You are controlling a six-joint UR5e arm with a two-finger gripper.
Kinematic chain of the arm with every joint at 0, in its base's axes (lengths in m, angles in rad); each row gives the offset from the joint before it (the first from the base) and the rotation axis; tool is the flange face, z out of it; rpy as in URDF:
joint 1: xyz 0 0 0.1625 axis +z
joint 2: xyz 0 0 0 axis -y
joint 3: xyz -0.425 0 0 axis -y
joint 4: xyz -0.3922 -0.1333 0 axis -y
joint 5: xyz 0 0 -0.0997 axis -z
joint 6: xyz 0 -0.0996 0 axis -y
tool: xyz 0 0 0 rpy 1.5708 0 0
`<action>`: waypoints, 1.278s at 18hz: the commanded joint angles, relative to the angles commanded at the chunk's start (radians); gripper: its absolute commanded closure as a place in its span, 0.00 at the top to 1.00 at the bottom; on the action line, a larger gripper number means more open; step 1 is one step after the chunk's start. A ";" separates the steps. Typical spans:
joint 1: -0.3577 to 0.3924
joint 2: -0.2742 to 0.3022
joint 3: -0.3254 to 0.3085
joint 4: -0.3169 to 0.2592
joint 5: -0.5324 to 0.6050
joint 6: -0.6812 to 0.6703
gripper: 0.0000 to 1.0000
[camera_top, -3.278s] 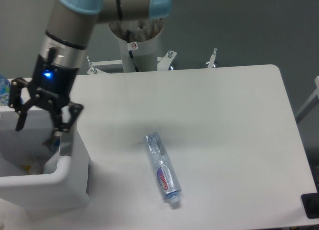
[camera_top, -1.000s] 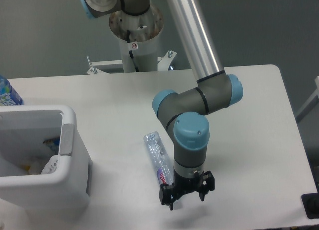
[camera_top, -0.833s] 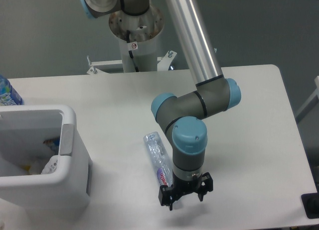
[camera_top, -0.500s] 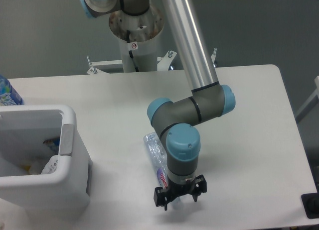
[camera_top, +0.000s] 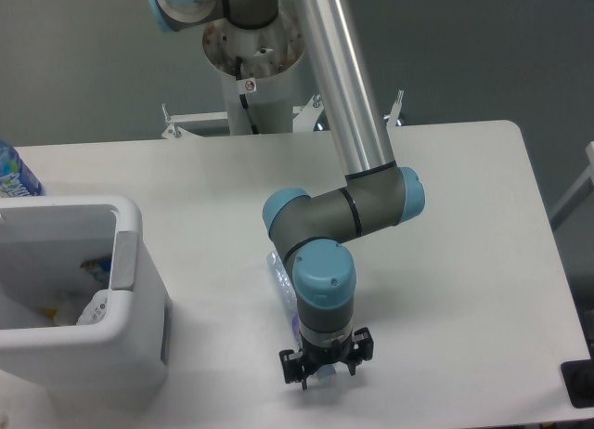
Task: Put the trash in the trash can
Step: 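Lower the gripper around the bottle cap end and close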
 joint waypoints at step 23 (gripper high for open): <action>-0.002 0.008 -0.002 -0.002 0.005 0.002 0.32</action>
